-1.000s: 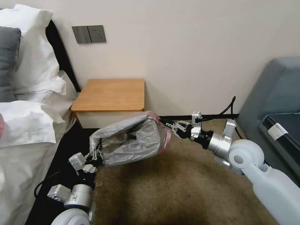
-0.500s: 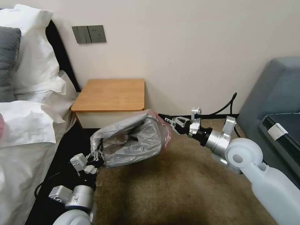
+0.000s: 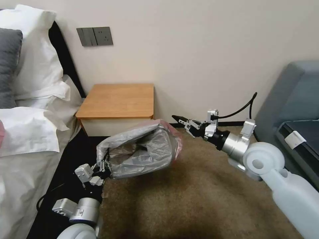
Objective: Pick up the garbage bag from the table and place it over the trash can.
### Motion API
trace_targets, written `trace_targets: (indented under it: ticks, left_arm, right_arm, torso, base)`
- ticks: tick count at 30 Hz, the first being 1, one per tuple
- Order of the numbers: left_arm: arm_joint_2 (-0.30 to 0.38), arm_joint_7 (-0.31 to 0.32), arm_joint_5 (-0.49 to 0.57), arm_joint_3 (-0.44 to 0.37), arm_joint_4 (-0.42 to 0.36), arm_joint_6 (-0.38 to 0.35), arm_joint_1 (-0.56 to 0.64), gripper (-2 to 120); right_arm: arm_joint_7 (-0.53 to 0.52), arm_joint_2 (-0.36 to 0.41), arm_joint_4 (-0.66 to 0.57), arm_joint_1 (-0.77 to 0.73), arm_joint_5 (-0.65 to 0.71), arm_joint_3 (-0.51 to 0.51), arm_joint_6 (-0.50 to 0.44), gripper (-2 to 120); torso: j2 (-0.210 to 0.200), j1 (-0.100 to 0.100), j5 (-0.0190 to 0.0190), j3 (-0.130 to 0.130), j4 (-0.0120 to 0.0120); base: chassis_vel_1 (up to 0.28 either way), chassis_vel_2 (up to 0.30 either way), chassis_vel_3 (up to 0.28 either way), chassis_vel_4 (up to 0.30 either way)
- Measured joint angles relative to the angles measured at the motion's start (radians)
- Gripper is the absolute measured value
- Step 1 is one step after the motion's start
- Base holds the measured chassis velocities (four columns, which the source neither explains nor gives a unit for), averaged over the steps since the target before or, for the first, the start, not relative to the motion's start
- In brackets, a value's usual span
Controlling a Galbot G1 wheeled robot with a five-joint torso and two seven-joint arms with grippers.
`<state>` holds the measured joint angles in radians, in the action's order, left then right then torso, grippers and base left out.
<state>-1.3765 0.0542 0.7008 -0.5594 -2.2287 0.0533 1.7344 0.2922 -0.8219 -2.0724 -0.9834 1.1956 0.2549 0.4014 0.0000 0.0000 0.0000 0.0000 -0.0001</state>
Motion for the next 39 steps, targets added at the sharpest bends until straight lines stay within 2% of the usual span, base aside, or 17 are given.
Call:
trace_targets:
  ticks: [3, 5, 12, 13, 16, 17, 19, 23, 28, 29, 30, 33, 34, 36, 38, 39]
  left_arm:
    - [0.002, -0.004, 0.004, -0.001, 0.000, -0.002, -0.001, 5]
    - [0.003, -0.005, 0.004, -0.001, 0.000, -0.003, -0.001, 5]
    - [0.005, -0.007, 0.004, -0.004, 0.000, -0.003, -0.001, 5]
    - [0.005, -0.007, 0.004, -0.004, 0.000, -0.003, -0.001, 5]
    - [0.003, -0.007, 0.004, -0.004, -0.001, -0.004, 0.000, 5]
    - [0.003, -0.007, 0.004, -0.004, -0.001, -0.004, 0.000, 5]
    - [0.002, -0.007, 0.004, -0.002, -0.001, -0.004, 0.000, 5]
    - [0.002, -0.008, 0.003, -0.002, -0.002, -0.004, 0.001, 5]
    - [0.003, -0.008, 0.003, -0.003, -0.006, -0.004, 0.001, 5]
    - [0.003, -0.007, 0.003, -0.003, -0.006, -0.004, 0.002, 5]
    - [0.003, -0.007, 0.003, -0.003, -0.006, -0.004, 0.002, 5]
    - [0.002, -0.007, 0.003, -0.003, -0.006, -0.003, 0.002, 5]
    - [0.002, -0.007, 0.003, -0.003, -0.006, -0.003, 0.002, 5]
    - [0.002, -0.007, 0.002, -0.003, -0.007, -0.003, 0.001, 5]
    - [0.002, -0.007, 0.002, -0.003, -0.007, -0.003, 0.001, 5]
    - [0.002, -0.007, 0.002, -0.003, -0.007, -0.003, 0.001, 5]
  right_arm:
    - [0.051, 0.026, 0.001, -0.012, -0.011, -0.006, 0.002, 30]
    - [0.062, 0.029, 0.005, -0.011, -0.023, -0.013, 0.003, 35]
    - [0.067, 0.028, 0.019, -0.002, -0.047, -0.027, 0.003, 62]
    - [0.067, 0.028, 0.019, -0.002, -0.047, -0.027, 0.003, 62]
    - [0.067, 0.027, 0.019, -0.003, -0.044, -0.024, 0.003, 78]
    - [0.067, 0.027, 0.019, -0.003, -0.044, -0.024, 0.003, 78]
    - [0.070, 0.027, 0.023, -0.005, -0.044, -0.024, 0.003, 89]
    - [0.071, 0.023, 0.027, -0.008, -0.044, -0.024, 0.003, 97]
    - [0.074, 0.015, 0.039, -0.011, -0.051, -0.024, 0.001, 84]
    - [0.075, 0.014, 0.042, -0.011, -0.055, -0.024, 0.000, 77]
    - [0.075, 0.014, 0.042, -0.011, -0.055, -0.024, 0.000, 77]
    - [0.080, 0.013, 0.045, -0.014, -0.068, -0.025, -0.003, 61]
    - [0.080, 0.013, 0.045, -0.014, -0.068, -0.025, -0.003, 61]
    - [0.082, 0.012, 0.045, -0.019, -0.071, -0.026, -0.005, 52]
    - [0.082, 0.012, 0.044, -0.019, -0.071, -0.026, -0.005, 50]
    - [0.083, 0.011, 0.042, -0.021, -0.072, -0.026, -0.005, 43]
  torso:
    - [0.000, 0.000, 0.0000, 0.000, -0.0001]
    - [0.000, 0.000, 0.0000, 0.000, 0.0000]
    - [0.000, 0.000, 0.0000, 0.000, 0.0001]
    - [0.000, 0.000, 0.0000, 0.000, 0.0001]
    - [0.000, 0.000, 0.0000, 0.000, 0.0001]
    - [0.000, 0.000, 0.0000, 0.000, 0.0001]
    - [0.000, 0.000, -0.0001, 0.000, 0.0001]
    - [0.000, 0.000, 0.0000, 0.000, 0.0001]
    - [0.000, 0.000, 0.0000, 0.000, 0.0001]
    - [0.000, 0.000, 0.0000, 0.000, 0.0001]
    - [0.000, 0.000, 0.0000, 0.000, 0.0001]
    - [0.000, 0.000, 0.0000, 0.000, 0.0001]
    - [0.000, 0.000, 0.0000, 0.000, 0.0001]
    - [0.000, 0.000, 0.0000, 0.000, 0.0001]
    - [0.000, 0.000, -0.0001, 0.000, 0.0001]
    - [0.000, 0.000, 0.0000, 0.000, 0.0001]
  base:
    - [0.000, 0.000, 0.000, 0.000]
    - [0.000, 0.000, 0.000, 0.000]
    - [0.000, 0.000, 0.000, 0.000]
    - [0.000, 0.000, 0.000, 0.000]
    - [0.000, 0.000, 0.000, 0.000]
    - [0.000, 0.000, 0.000, 0.000]
    - [0.000, 0.000, 0.000, 0.000]
    - [0.000, 0.000, 0.000, 0.000]
    - [0.000, 0.000, 0.000, 0.000]
    - [0.000, 0.000, 0.000, 0.000]
    - [0.000, 0.000, 0.000, 0.000]
    - [0.000, 0.000, 0.000, 0.000]
    - [0.000, 0.000, 0.000, 0.000]
    - [0.000, 0.000, 0.000, 0.000]
    - [0.000, 0.000, 0.000, 0.000]
    - [0.000, 0.000, 0.000, 0.000]
